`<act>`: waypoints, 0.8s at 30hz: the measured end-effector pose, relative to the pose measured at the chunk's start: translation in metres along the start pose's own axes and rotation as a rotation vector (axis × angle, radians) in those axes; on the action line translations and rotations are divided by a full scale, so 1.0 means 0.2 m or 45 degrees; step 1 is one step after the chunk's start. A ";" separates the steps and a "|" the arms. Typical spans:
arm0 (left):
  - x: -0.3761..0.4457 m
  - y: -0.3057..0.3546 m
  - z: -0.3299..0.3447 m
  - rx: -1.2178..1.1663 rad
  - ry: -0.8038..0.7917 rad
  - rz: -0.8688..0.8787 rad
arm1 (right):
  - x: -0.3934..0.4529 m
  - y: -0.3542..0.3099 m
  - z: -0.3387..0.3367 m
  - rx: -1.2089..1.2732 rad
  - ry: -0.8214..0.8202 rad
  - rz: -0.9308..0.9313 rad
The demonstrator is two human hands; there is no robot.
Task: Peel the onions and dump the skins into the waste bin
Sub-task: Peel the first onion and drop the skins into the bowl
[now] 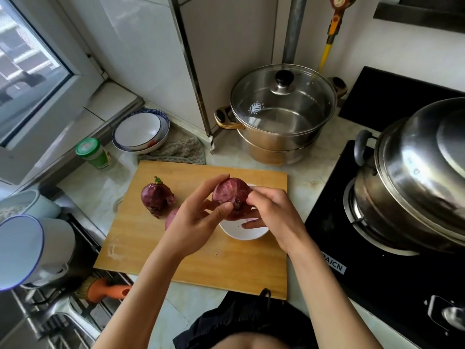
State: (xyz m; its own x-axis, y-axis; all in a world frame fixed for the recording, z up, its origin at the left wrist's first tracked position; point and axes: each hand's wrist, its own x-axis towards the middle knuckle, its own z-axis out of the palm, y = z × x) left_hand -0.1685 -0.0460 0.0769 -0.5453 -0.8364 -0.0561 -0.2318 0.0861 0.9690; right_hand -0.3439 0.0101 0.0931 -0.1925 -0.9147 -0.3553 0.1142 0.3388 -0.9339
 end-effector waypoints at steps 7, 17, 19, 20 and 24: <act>0.01 -0.01 0.01 -0.040 0.002 -0.037 | 0.03 0.02 -0.02 -0.040 0.009 -0.012; 0.06 -0.02 0.04 -0.047 -0.019 -0.096 | 0.04 0.06 -0.05 0.008 0.051 -0.060; 0.06 0.00 0.05 -0.096 0.015 -0.154 | 0.04 0.07 -0.05 0.030 0.052 -0.101; 0.06 0.01 0.05 -0.144 0.039 -0.198 | 0.04 0.08 -0.05 0.029 0.053 -0.130; 0.08 0.03 0.06 -0.457 0.095 -0.399 | 0.05 0.12 -0.06 -0.216 0.083 -0.367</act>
State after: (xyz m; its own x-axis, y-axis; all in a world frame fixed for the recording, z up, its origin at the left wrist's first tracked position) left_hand -0.1870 -0.0525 0.0786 -0.4316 -0.8296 -0.3542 -0.0759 -0.3579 0.9307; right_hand -0.3551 0.0120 0.0659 -0.2558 -0.9640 -0.0722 -0.1165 0.1049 -0.9876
